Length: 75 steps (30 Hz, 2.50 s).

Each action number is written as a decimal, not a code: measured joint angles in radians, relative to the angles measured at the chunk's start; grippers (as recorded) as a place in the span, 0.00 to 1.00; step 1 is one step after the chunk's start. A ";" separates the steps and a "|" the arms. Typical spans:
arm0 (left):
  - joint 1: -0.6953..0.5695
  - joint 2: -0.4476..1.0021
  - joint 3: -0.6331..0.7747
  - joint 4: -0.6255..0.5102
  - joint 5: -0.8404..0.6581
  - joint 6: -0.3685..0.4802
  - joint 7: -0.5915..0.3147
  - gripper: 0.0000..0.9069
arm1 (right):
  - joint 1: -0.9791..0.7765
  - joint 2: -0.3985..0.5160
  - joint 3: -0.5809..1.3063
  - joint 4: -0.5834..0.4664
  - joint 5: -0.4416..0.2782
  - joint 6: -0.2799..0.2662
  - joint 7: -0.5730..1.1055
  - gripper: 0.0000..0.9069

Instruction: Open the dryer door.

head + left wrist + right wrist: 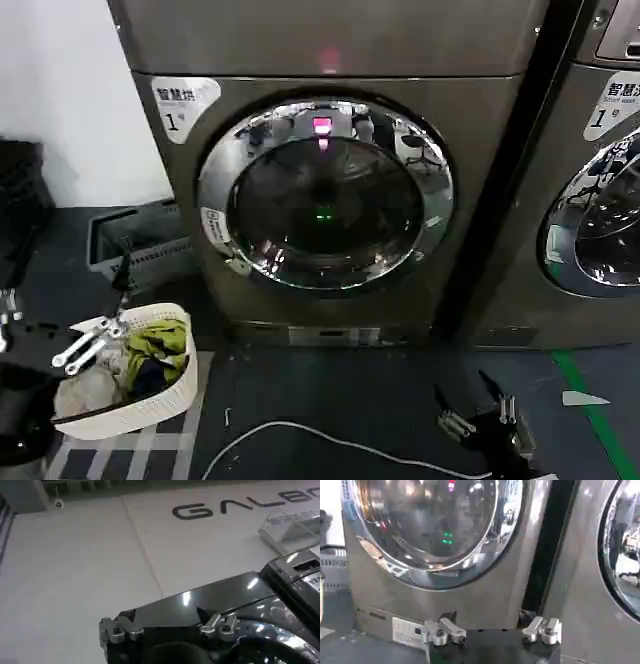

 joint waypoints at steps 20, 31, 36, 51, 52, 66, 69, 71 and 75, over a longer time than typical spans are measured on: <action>0.008 0.000 0.006 -0.003 0.001 -0.002 0.013 1.00 | 0.152 -0.229 -0.069 -0.003 0.037 0.038 -0.084 1.00; 0.032 -0.016 0.007 -0.022 0.001 -0.008 0.027 1.00 | 0.390 -0.388 -0.208 -0.068 0.124 0.006 -0.079 1.00; 0.050 -0.028 0.007 -0.034 0.001 -0.011 0.030 1.00 | 0.521 -0.443 -0.294 -0.105 0.174 0.003 -0.084 1.00; 0.080 -0.061 -0.013 -0.050 0.014 -0.019 0.044 1.00 | 0.913 -0.467 -0.595 -0.254 0.235 0.004 -0.067 1.00; 0.082 -0.063 -0.014 -0.050 0.014 -0.020 0.044 1.00 | 0.936 -0.464 -0.614 -0.265 0.237 0.004 -0.066 1.00; 0.096 -0.084 -0.017 -0.053 0.032 -0.026 0.053 1.00 | 1.202 -0.396 -0.829 -0.436 0.252 0.009 -0.060 1.00; 0.098 -0.086 -0.017 -0.055 0.035 -0.027 0.053 1.00 | 1.243 -0.382 -0.860 -0.469 0.254 0.012 -0.059 1.00; 0.099 -0.088 -0.017 -0.055 0.038 -0.028 0.054 1.00 | 1.269 -0.372 -0.878 -0.492 0.259 0.014 -0.058 1.00; 0.098 -0.092 -0.015 -0.057 0.041 -0.029 0.057 1.00 | 1.317 -0.347 -0.913 -0.538 0.262 0.016 -0.058 1.00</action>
